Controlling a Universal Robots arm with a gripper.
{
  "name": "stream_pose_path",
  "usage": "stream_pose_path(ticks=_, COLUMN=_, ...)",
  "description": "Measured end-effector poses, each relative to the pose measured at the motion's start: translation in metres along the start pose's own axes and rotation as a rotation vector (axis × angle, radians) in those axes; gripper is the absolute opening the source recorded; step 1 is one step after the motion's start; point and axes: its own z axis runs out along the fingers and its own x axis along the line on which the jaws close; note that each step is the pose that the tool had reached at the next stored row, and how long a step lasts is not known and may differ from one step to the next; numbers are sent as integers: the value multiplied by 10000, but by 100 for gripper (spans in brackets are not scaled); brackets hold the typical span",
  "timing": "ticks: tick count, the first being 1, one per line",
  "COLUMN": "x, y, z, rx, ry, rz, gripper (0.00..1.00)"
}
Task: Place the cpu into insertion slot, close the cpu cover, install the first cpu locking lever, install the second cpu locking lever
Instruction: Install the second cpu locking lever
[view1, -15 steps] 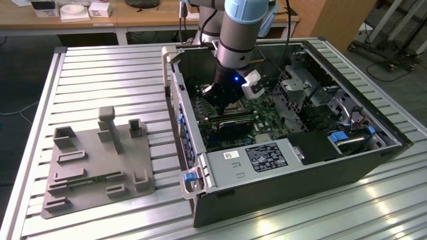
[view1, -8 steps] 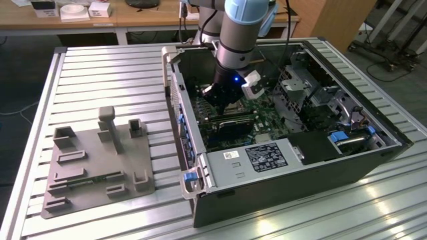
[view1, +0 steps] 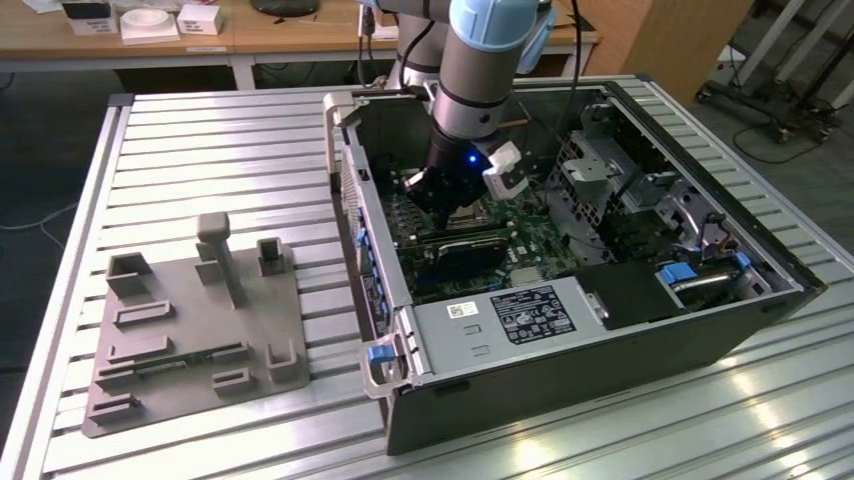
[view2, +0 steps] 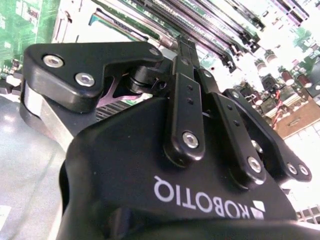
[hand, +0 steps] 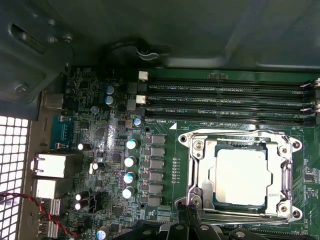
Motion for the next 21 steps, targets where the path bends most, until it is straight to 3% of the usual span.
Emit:
stream_pose_path(ticks=16, x=-1, y=5, z=36, rx=-96, ry=-4, rz=-3, gripper=10)
stream_pose_path(ticks=21, x=-1, y=4, z=49, rx=-78, ry=-2, rz=-3, gripper=10)
